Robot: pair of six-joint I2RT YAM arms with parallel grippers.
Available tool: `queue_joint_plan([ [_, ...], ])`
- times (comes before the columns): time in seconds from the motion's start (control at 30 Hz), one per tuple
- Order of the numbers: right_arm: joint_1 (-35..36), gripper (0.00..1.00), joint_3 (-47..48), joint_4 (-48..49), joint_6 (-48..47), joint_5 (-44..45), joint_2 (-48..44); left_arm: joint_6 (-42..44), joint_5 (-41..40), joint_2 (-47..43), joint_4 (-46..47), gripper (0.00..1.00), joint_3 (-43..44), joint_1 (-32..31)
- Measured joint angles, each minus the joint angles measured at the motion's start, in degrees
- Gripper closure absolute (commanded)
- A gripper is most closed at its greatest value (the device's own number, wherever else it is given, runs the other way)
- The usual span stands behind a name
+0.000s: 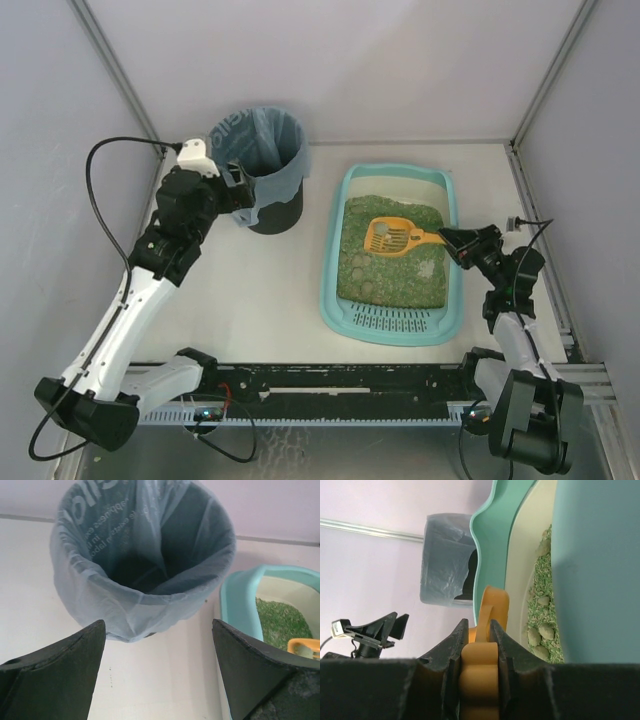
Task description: Clean the litter box
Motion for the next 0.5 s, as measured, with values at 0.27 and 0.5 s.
queue_joint_plan([
  [0.27,8.15,1.0,5.86,-2.78,1.07,7.63,-0.15,-5.35,2.21,0.48,0.0,0.1,0.0,10.38],
  [0.5,17.29,1.0,17.03,-5.88,0.72,20.55,0.83,-8.74,3.74,1.51,-0.5,0.1,0.0,16.39],
])
